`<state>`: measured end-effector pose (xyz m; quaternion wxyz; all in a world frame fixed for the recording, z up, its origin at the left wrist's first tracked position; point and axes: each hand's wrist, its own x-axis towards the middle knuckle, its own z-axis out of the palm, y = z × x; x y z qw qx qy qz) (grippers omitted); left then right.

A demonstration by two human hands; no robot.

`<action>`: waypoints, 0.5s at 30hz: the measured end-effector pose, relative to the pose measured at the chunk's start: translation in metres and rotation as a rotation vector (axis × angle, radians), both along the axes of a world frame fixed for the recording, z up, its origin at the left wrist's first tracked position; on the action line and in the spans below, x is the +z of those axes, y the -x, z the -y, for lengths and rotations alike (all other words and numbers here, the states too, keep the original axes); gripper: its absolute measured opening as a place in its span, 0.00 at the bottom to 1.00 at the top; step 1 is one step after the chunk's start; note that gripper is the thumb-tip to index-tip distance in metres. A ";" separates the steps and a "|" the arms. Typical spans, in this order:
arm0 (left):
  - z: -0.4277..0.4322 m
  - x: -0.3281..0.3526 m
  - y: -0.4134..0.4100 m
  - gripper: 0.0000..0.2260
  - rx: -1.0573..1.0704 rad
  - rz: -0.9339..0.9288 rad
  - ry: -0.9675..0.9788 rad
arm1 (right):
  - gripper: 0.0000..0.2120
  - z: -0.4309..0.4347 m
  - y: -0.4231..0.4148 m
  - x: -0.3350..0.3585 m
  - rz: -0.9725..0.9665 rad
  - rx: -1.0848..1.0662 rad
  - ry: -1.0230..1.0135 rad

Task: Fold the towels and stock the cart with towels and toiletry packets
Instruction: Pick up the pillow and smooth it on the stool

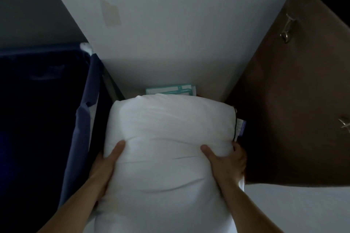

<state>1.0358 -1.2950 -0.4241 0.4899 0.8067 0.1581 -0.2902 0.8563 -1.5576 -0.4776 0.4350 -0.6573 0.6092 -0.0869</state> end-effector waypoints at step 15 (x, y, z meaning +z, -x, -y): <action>0.008 -0.004 0.001 0.44 0.028 0.043 0.064 | 0.59 0.044 0.002 -0.042 0.218 0.028 -0.150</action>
